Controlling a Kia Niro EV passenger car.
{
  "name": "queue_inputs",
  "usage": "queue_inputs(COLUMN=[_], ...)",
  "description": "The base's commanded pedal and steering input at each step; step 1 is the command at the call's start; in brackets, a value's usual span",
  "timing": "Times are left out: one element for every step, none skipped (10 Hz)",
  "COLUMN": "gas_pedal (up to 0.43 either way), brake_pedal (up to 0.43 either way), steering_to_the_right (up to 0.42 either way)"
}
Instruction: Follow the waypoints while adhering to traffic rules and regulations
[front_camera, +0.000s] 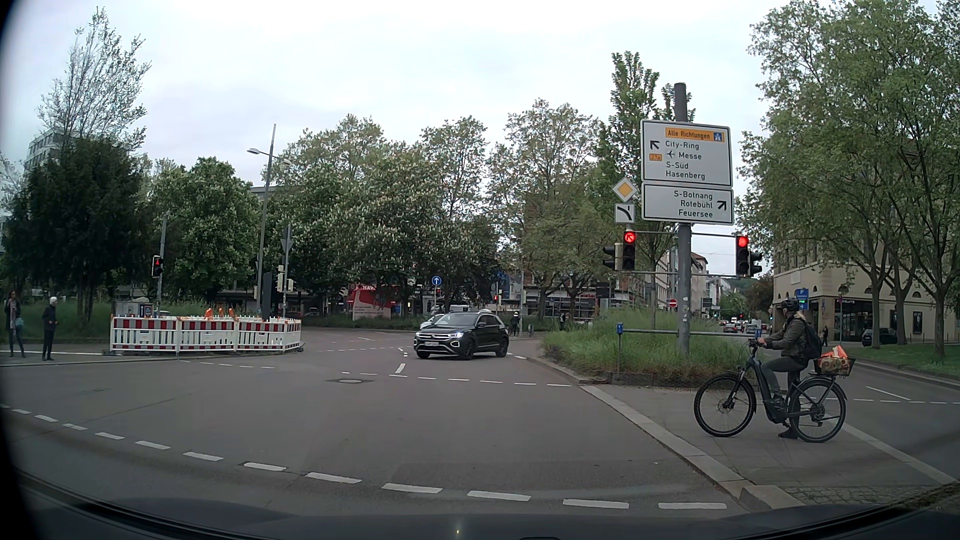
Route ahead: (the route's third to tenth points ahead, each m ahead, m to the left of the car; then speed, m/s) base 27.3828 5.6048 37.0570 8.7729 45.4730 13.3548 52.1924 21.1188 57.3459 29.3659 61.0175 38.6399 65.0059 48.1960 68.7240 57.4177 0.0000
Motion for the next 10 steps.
queue_inputs(gas_pedal=[0.0,0.0,0.0,0.0,0.0,0.0,0.0,0.0,0.0,0.0], brake_pedal=[0.293,0.293,0.293,0.293,0.293,0.293,0.293,0.293,0.293,0.293], steering_to_the_right=[-0.037,-0.037,-0.037,-0.037,-0.037,-0.037,-0.037,-0.037,-0.037,-0.037])
